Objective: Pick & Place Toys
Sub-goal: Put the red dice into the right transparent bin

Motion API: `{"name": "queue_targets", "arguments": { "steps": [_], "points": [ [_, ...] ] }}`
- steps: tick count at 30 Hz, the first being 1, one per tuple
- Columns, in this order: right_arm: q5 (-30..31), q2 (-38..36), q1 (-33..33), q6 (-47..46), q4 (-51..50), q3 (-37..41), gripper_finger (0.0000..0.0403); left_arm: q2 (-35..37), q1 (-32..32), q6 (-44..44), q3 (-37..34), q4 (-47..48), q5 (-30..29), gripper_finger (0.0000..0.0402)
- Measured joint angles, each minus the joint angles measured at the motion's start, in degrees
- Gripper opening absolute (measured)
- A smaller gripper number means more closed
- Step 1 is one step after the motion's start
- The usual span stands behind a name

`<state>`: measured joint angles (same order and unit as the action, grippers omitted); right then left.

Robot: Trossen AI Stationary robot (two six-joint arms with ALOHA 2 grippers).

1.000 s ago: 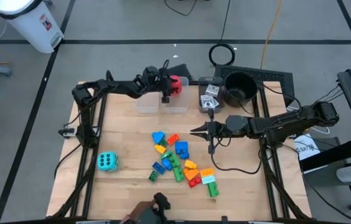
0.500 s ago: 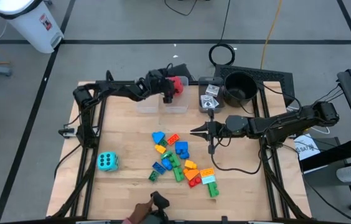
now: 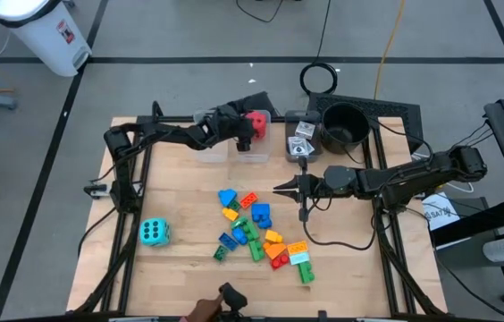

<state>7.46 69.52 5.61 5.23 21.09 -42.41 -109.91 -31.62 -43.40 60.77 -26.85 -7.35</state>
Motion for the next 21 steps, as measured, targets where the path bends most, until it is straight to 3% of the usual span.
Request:
{"name": "queue_targets", "arguments": {
  "steps": [7, 14, 21],
  "points": [
    [0.02, 0.00, 0.00, -0.02, -0.35, 0.00, 0.0008, 2.12, -0.27, 1.63, -0.04, 1.54, 2.32, 0.0340],
    [0.00, 0.00, 0.00, -0.02, -0.39, 0.00, 0.0007, 8.08, -0.99, 11.10, -0.02, 2.60, 2.88, 0.0340],
    [0.00, 0.00, 0.00, -0.02, -0.38, 0.00, 0.0008, 10.64, 1.33, 13.58, -0.02, 9.71, 4.98, 0.0325]
  ]
}}
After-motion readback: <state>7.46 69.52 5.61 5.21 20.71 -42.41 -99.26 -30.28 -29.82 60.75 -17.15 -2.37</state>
